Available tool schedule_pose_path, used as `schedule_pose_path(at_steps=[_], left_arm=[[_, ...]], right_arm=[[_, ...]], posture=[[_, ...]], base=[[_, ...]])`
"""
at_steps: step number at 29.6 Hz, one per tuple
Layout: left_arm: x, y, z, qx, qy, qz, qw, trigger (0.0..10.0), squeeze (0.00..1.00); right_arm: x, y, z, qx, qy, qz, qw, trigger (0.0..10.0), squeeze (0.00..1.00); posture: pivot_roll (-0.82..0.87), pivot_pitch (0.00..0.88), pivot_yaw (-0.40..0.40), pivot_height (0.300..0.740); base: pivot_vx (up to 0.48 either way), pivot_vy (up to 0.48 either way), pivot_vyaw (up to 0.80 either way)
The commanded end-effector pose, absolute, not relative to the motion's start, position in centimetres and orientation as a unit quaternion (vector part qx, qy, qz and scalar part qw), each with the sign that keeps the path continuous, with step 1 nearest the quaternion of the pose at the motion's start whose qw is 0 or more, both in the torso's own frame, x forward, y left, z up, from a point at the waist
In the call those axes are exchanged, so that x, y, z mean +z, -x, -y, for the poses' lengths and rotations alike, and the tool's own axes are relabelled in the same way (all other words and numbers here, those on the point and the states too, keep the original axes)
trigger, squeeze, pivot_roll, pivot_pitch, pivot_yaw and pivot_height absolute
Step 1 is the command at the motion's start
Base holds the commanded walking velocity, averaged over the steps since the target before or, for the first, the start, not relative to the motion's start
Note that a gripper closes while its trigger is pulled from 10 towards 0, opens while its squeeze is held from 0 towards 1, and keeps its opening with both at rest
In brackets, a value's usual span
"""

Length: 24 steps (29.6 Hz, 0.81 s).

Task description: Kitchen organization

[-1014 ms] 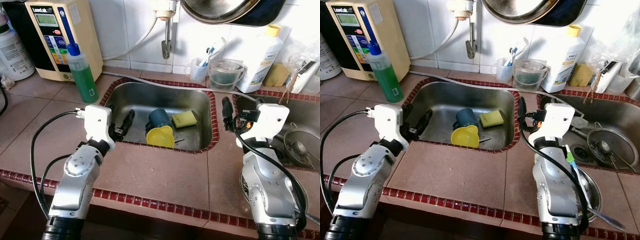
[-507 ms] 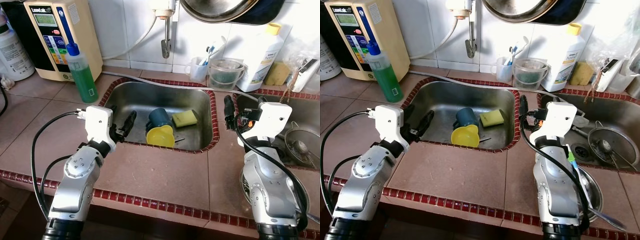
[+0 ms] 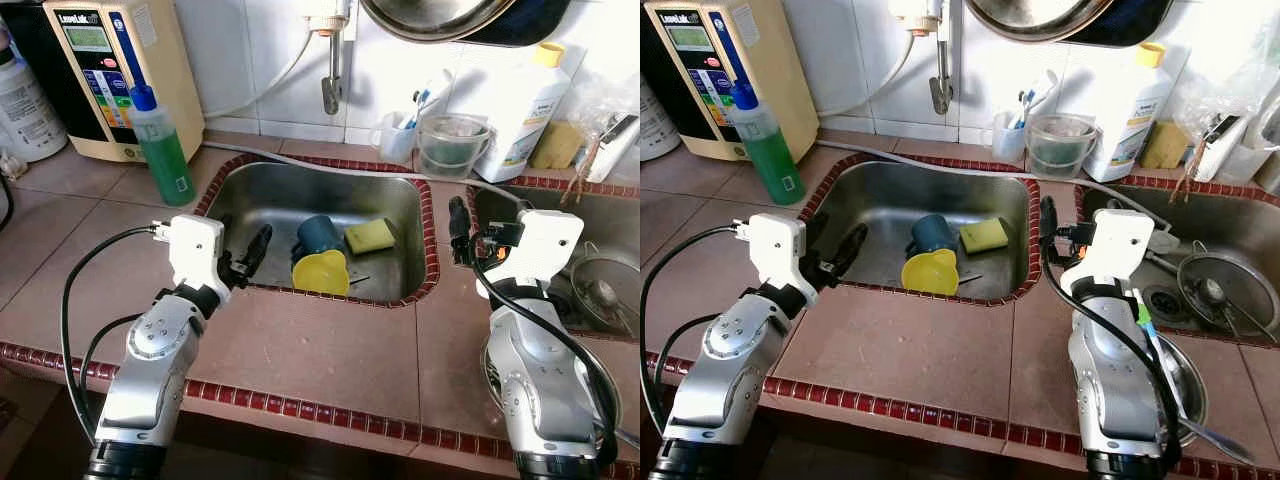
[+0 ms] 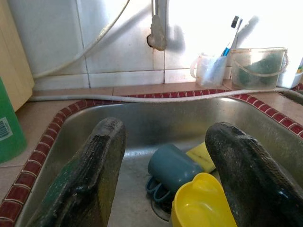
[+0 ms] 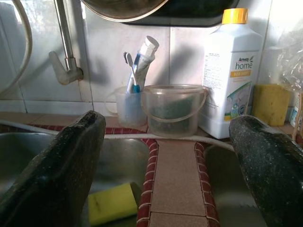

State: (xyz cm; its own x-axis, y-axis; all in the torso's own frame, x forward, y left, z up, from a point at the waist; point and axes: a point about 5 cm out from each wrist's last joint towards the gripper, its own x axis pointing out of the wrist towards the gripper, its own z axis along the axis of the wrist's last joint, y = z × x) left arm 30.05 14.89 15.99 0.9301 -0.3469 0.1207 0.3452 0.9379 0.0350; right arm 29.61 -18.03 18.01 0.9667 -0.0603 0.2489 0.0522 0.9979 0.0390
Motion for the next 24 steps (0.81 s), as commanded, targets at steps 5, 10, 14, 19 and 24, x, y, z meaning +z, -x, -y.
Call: schedule_pose_path(at_steps=[5, 10, 14, 19, 24], left_arm=[[16.31, -29.92, -15.18, -0.179, -0.008, 0.071, 0.981, 10.0, 0.00], [16.68, -30.19, -15.22, -0.174, -0.007, 0.076, 0.982, 10.0, 0.00], [16.59, -30.13, -15.34, -0.173, -0.004, 0.075, 0.982, 10.0, 0.00], [16.50, -30.14, -15.21, -0.177, -0.006, 0.074, 0.981, 10.0, 0.00], [16.67, -30.22, -15.15, -0.177, 0.000, 0.076, 0.981, 10.0, 0.00]], right_arm=[[18.77, -29.44, 18.08, -0.028, -0.014, 0.140, 0.990, 10.0, 0.00], [18.85, -29.57, 18.09, -0.026, -0.013, 0.141, 0.990, 10.0, 0.00], [18.81, -29.43, 17.99, -0.028, -0.014, 0.141, 0.990, 10.0, 0.00], [18.73, -29.16, 17.99, -0.031, -0.015, 0.141, 0.989, 10.0, 0.00], [18.56, -28.85, 18.16, -0.036, -0.016, 0.138, 0.990, 10.0, 0.00]], posture=[[-0.16, 0.058, 0.039, 0.740], [-0.16, 0.064, 0.044, 0.740], [-0.17, 0.062, 0.047, 0.740], [-0.17, 0.059, 0.049, 0.740], [-0.18, 0.060, 0.057, 0.740]], base=[[0.000, 0.000, 0.00], [0.000, 0.000, 0.00], [0.000, 0.000, 0.00], [0.000, 0.000, 0.00], [0.000, 0.000, 0.00]])
